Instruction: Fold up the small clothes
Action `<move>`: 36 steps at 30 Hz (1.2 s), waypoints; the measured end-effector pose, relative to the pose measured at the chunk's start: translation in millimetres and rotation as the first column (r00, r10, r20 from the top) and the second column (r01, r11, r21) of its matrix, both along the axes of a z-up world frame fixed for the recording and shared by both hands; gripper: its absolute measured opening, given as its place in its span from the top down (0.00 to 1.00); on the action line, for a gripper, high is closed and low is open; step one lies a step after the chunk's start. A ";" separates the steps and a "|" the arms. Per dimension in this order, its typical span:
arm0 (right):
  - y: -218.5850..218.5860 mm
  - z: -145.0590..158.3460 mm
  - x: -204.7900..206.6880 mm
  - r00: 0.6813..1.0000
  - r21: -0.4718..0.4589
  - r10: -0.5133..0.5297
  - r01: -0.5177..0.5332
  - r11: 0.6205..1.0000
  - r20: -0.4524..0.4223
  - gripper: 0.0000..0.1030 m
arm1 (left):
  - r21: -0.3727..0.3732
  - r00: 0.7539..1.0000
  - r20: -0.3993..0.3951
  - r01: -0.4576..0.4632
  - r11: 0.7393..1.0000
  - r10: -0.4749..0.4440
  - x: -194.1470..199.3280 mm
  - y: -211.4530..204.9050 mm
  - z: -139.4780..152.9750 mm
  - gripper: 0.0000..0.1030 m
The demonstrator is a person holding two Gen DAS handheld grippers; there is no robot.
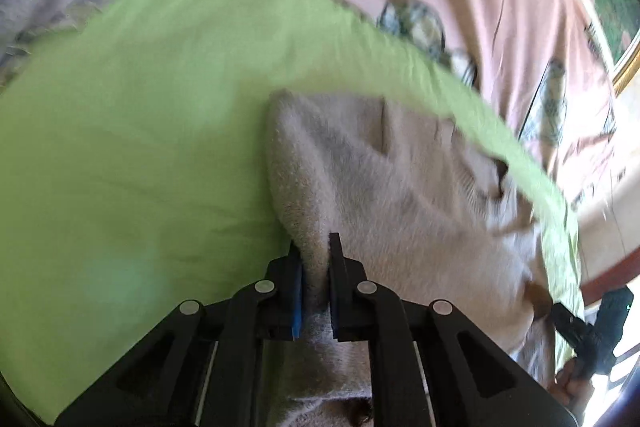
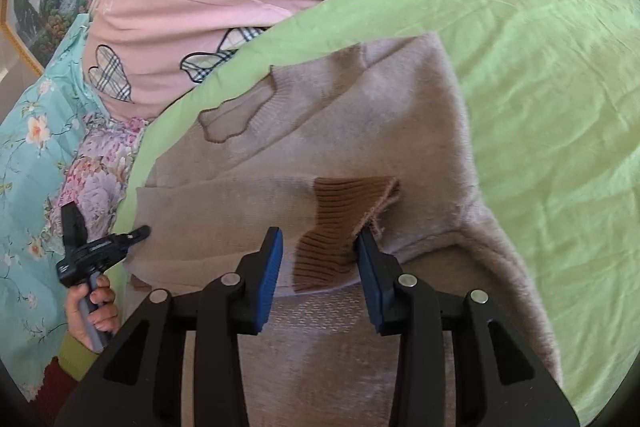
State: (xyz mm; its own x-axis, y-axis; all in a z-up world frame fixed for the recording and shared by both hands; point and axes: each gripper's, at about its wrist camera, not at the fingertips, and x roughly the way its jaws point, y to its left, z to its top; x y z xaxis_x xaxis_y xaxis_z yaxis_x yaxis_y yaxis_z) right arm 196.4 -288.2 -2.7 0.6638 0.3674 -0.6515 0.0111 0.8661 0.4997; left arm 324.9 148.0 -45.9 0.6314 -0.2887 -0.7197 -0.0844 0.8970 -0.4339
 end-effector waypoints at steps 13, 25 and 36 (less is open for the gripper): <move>-10.2 -14.7 4.2 0.997 -0.098 -0.058 0.052 0.994 -0.060 0.66 | 0.155 0.999 -0.021 -0.033 0.987 0.036 -27.7 -10.9 12.2 0.88; -28.5 25.0 -94.9 0.999 -0.033 -0.015 0.016 0.999 0.029 0.55 | 0.066 0.988 -0.043 0.148 0.987 -0.145 -204.1 -22.7 20.1 0.65; -26.9 1.2 -180.6 0.998 0.016 0.070 -0.070 0.997 0.012 0.54 | 0.008 0.978 -0.122 0.173 0.985 -0.171 -315.5 -18.2 -6.4 0.59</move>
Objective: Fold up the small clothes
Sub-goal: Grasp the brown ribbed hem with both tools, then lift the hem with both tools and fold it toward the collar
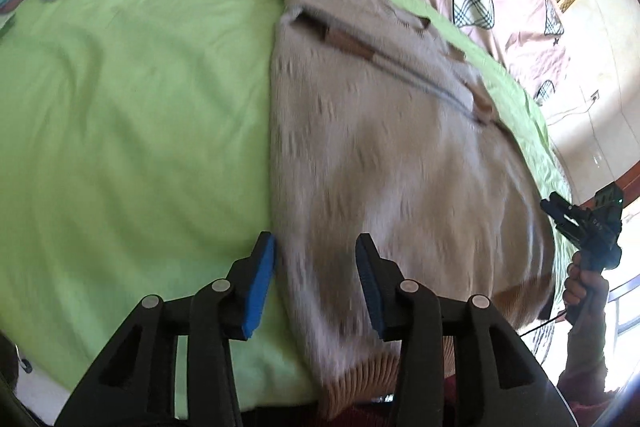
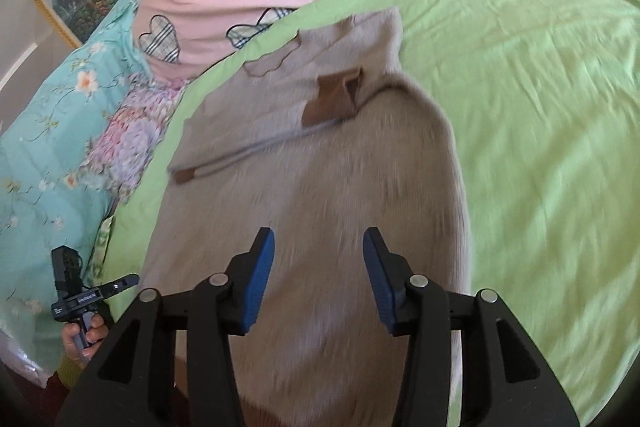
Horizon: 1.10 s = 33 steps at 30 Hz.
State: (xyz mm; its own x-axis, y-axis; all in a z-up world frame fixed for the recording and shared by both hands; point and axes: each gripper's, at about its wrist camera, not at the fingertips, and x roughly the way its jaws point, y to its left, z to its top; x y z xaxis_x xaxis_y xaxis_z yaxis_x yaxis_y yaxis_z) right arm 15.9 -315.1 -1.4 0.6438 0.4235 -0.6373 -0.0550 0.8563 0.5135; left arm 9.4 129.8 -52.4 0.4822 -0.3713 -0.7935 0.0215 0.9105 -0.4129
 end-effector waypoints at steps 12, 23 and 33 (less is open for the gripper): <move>-41.8 -5.4 -82.6 0.999 0.077 -0.048 0.048 0.996 -0.010 0.54 | -0.128 0.994 -0.017 0.107 0.986 -0.110 -33.8 -15.2 -16.1 0.73; -24.8 -36.2 -104.1 0.988 0.176 0.133 -0.118 0.977 -0.073 0.54 | -0.228 0.984 -0.057 0.151 0.962 -0.168 -43.9 -23.2 -35.1 0.73; -21.5 -39.9 -92.8 0.987 0.193 0.141 -0.124 0.973 -0.074 0.55 | -0.248 0.973 -0.066 0.197 0.948 -0.220 -41.9 -28.2 -38.0 0.73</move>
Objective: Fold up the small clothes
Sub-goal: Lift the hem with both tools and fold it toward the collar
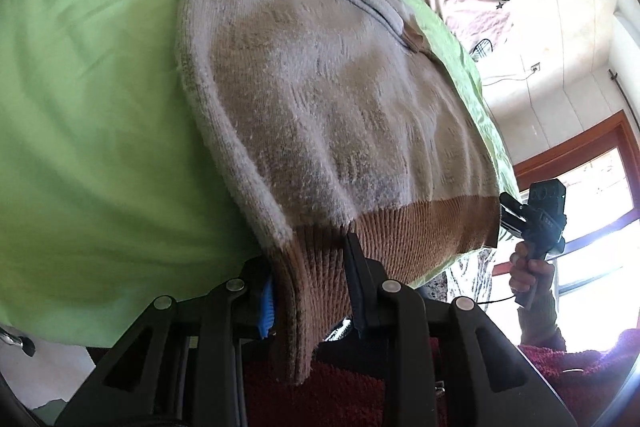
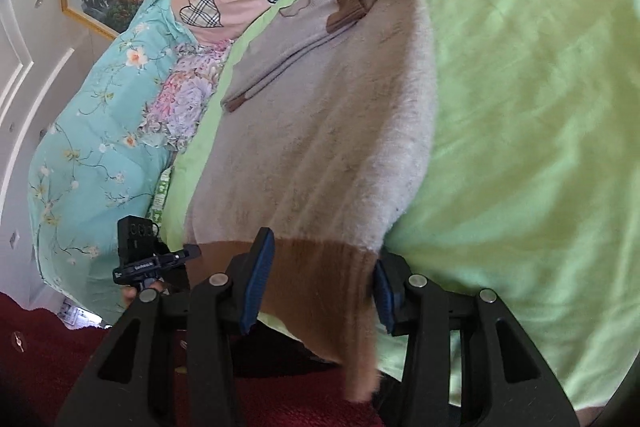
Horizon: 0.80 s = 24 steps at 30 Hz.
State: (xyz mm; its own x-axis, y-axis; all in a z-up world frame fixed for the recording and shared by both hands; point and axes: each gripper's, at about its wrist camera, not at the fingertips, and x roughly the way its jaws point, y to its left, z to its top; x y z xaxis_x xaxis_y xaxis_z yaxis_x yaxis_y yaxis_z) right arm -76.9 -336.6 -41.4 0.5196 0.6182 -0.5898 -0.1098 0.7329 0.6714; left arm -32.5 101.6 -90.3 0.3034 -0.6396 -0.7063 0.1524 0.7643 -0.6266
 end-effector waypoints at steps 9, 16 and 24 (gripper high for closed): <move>-18.2 -1.6 5.3 0.999 0.026 -0.047 0.047 0.999 -0.021 0.54 | -0.016 1.000 -0.001 0.017 1.000 -0.017 6.7 -0.5 -2.8 0.73; 1.6 -7.5 4.4 0.997 -0.003 0.060 -0.060 0.998 -0.057 0.91 | 0.049 0.998 0.053 0.031 0.998 -0.034 1.1 -3.0 4.0 0.93; -9.1 6.6 0.5 0.999 0.044 0.051 -0.051 0.998 0.005 0.91 | -0.012 0.987 0.162 0.005 1.000 -0.003 3.5 4.5 34.6 0.95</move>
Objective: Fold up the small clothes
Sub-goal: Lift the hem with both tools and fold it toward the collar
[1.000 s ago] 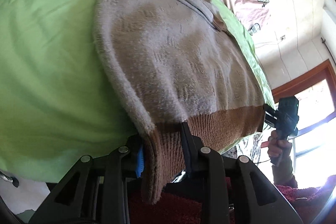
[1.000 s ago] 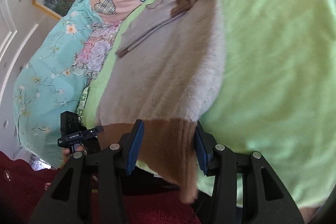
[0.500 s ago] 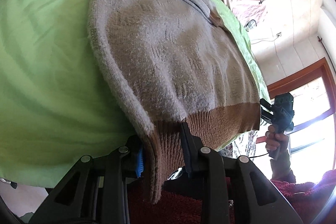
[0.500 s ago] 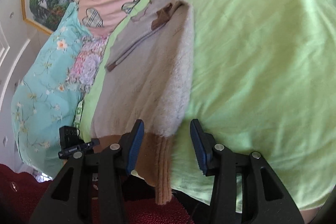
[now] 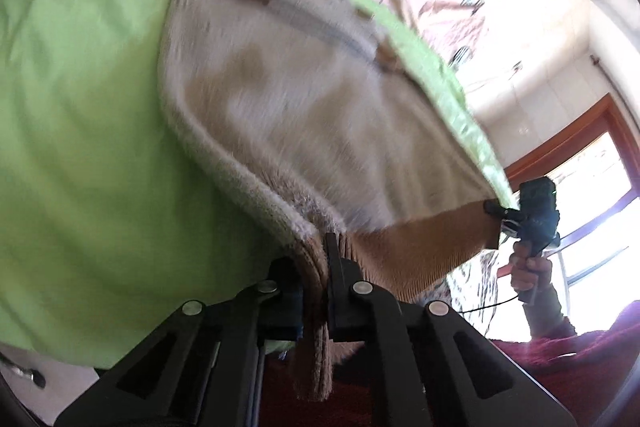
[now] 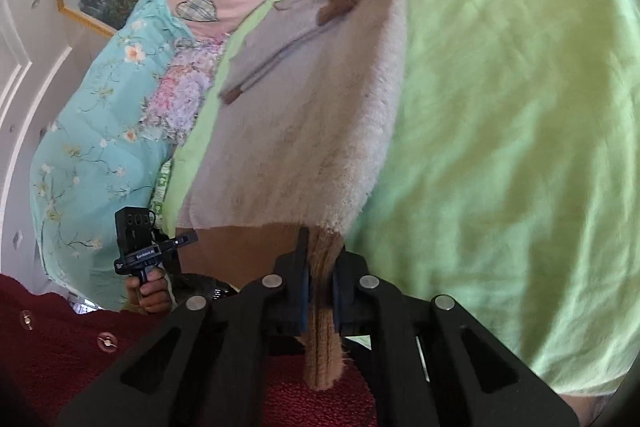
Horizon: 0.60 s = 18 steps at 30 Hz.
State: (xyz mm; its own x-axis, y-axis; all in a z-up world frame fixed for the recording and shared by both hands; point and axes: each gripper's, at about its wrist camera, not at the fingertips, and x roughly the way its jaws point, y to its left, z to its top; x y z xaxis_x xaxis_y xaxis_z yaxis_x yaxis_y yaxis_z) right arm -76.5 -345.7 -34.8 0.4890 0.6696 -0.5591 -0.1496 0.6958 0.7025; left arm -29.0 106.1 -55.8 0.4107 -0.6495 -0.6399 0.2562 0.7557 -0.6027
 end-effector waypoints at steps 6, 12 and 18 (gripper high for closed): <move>-4.1 32.4 29.4 0.992 0.068 -0.042 0.034 0.997 0.118 0.91 | -0.056 0.990 0.129 -0.055 0.997 0.062 34.7 10.6 38.8 0.95; -9.2 61.3 87.5 0.976 0.083 -0.117 0.103 0.991 0.183 0.91 | -0.103 0.961 0.228 -0.134 0.986 0.154 104.7 20.4 68.6 0.95; -9.8 86.8 160.4 0.961 0.048 -0.152 0.144 0.988 0.231 0.91 | -0.107 0.938 0.299 -0.150 0.983 0.176 186.3 23.5 99.2 0.95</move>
